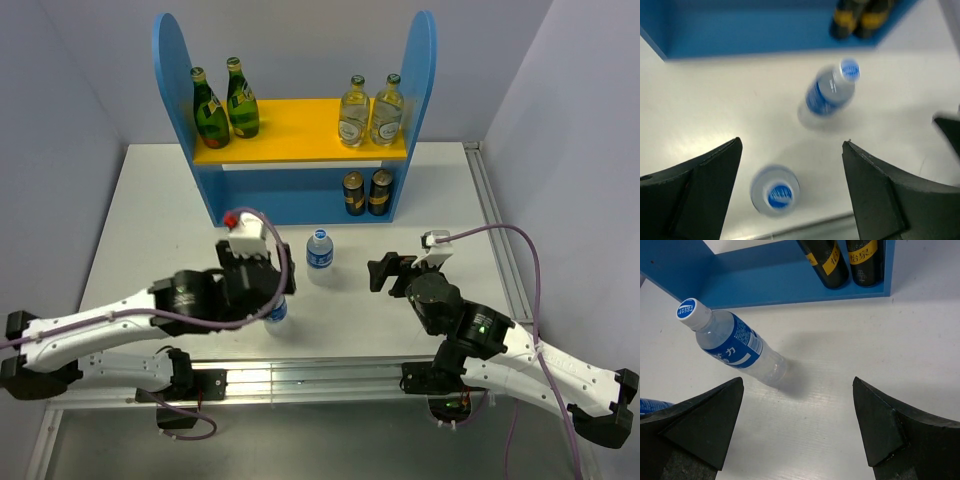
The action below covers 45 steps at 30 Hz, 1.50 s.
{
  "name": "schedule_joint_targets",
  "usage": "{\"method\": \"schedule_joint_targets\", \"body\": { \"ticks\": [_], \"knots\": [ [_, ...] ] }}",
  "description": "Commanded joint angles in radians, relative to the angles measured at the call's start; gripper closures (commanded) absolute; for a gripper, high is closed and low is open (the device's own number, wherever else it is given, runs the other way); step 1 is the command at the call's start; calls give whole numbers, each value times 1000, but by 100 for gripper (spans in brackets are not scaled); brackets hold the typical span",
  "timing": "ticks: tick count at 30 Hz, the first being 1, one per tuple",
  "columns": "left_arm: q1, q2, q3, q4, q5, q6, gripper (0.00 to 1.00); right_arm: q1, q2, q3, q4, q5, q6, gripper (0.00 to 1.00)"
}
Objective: Place and organize the beverage onto the shelf
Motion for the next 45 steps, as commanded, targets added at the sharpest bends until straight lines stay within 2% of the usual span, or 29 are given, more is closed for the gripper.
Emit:
{"method": "schedule_joint_targets", "body": {
  "ticks": [1, 3, 8, 9, 14, 18, 20, 26, 29, 30, 33, 37, 41, 43, 44, 45],
  "knots": [
    [-134, 34, -67, -160, -55, -328, 12, 4, 0, 2, 4, 31, 15, 4],
    [-229, 70, -93, -250, -86, -446, 13, 6, 0, 1, -1, 34, 18, 4],
    [-427, 204, -53, -549, -158, -902, 12, 4, 11, 4, -1, 36, 18, 4],
    [-469, 218, -50, -557, -161, -897, 12, 4, 20, 4, -1, 36, 17, 4],
    [-474, 267, -76, -557, -146, -957, 11, 4, 18, 7, -6, 40, 20, 4],
    [-474, 239, -205, -547, -143, -1114, 11, 4, 1, -1, -4, 37, 22, 3],
    [-474, 224, -275, -498, -155, -1132, 11, 6, 6, 1, -6, 40, 22, 3],
    [-445, 225, -405, -265, -203, -991, 10, 4, 17, 4, -6, 37, 23, 4],
    [-382, 227, -455, -102, -210, -856, 11, 6, 12, 1, -6, 37, 25, 4],
    [-342, 224, -468, 13, -204, -760, 11, 4, 11, 2, -6, 39, 25, 4],
    [-264, 212, -524, 205, -203, -611, 11, 4, 9, 1, -7, 40, 28, 4],
    [-185, 204, -576, 381, -209, -474, 12, 6, 6, -1, -9, 42, 28, 3],
    [-118, 231, -593, 420, -245, -458, 17, 4, 8, 1, -13, 43, 31, 4],
    [-109, 248, -597, 417, -266, -484, 23, 4, -2, -1, -9, 42, 31, 4],
    [-104, 265, -599, 389, -285, -509, 30, 4, -8, -2, -7, 40, 29, 4],
    [-96, 274, -599, 384, -292, -538, 32, 4, -9, -4, -6, 39, 28, 4]
  ]
}}
